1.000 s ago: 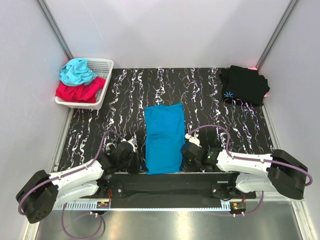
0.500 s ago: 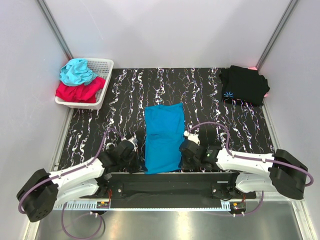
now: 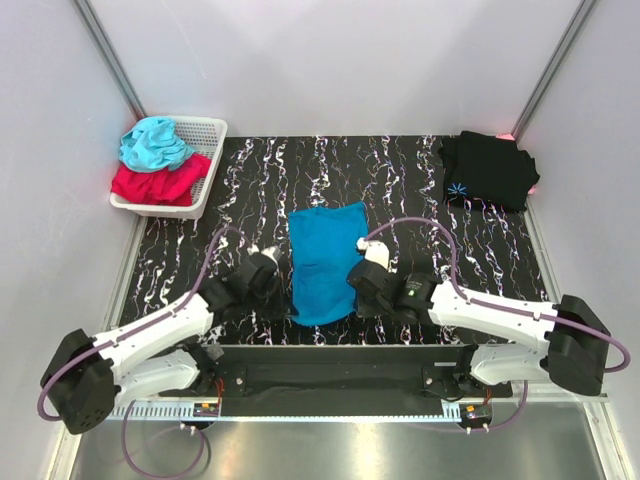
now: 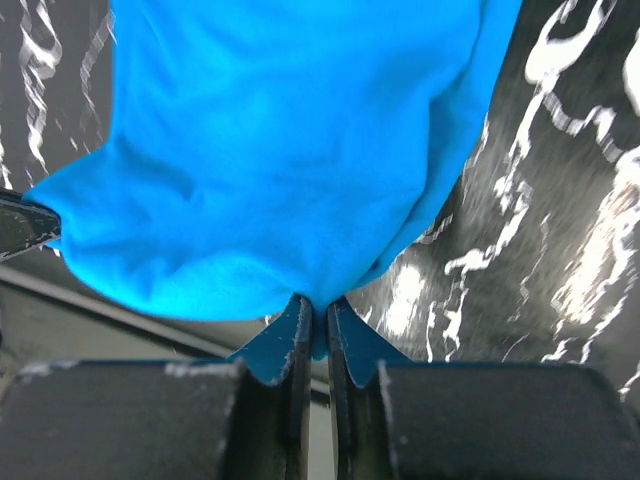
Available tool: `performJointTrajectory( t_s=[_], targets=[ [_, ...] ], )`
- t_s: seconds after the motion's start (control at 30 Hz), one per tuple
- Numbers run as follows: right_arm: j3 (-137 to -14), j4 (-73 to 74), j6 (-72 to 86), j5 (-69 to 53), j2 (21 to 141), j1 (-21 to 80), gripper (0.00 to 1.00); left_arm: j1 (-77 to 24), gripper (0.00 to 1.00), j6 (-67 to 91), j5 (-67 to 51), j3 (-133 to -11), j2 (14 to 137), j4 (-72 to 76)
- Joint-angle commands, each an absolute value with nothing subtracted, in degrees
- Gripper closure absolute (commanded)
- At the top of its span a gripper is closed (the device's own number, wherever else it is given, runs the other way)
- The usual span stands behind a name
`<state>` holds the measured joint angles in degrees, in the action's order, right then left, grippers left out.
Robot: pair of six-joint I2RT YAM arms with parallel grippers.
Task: Fold and stack the t-shirts
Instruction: Fold the tshirt
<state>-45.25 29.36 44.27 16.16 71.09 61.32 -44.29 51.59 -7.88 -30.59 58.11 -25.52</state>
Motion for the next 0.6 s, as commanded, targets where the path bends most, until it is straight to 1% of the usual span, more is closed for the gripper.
performJointTrajectory(
  t_s=[0.0,0.1,0.37,0.57],
  targets=[
    [-51.7,32.4,40.4,23.6,72.7,60.9,1.0,-43.2,1.0,48.2,-3.4,-37.1,59.3,-27.3],
    [-54.5,33.2,38.2,25.1,73.9,59.3,1.0,-42.5,1.0,46.9,-0.7,-40.9,60.8,-29.3],
    [-61.3,32.8,29.5,26.1,78.0,49.4,1.0,-37.8,1.0,42.5,4.6,-52.5,68.4,-32.1],
    [-67.6,29.1,23.1,23.6,84.5,44.1,1.0,-33.1,1.0,39.4,4.7,-62.9,79.3,-32.0]
  ],
)
